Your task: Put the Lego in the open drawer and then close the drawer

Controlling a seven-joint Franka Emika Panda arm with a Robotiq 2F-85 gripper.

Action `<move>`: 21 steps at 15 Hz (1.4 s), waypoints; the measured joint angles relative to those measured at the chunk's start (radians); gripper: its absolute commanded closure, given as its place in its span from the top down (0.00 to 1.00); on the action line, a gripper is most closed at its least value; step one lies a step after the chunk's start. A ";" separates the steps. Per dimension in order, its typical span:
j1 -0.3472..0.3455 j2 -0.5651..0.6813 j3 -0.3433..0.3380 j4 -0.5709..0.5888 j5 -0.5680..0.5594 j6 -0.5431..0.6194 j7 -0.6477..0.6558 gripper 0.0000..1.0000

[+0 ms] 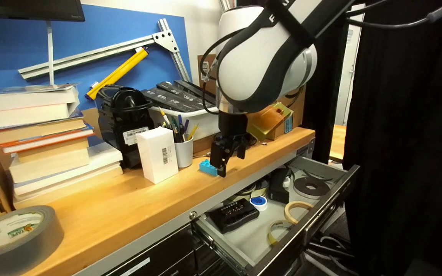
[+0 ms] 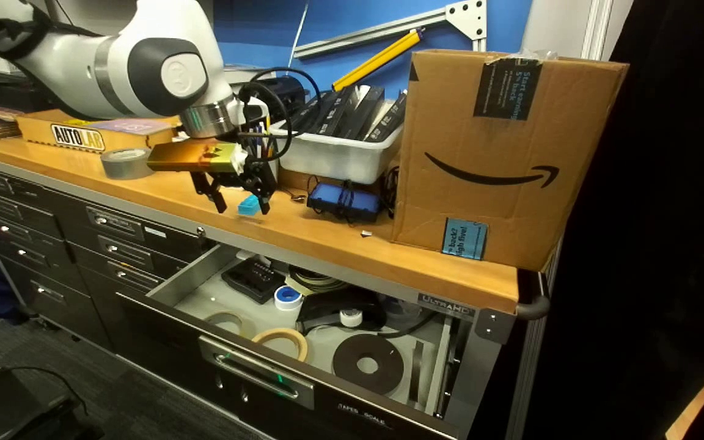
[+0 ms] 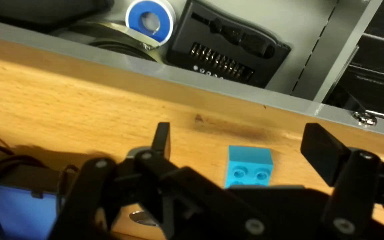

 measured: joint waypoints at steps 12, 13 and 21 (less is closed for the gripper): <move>0.004 0.121 0.012 0.121 0.056 0.020 0.006 0.18; 0.001 0.119 0.010 0.121 0.060 0.017 0.007 0.12; -0.048 -0.037 -0.058 -0.008 0.005 -0.182 -0.034 0.16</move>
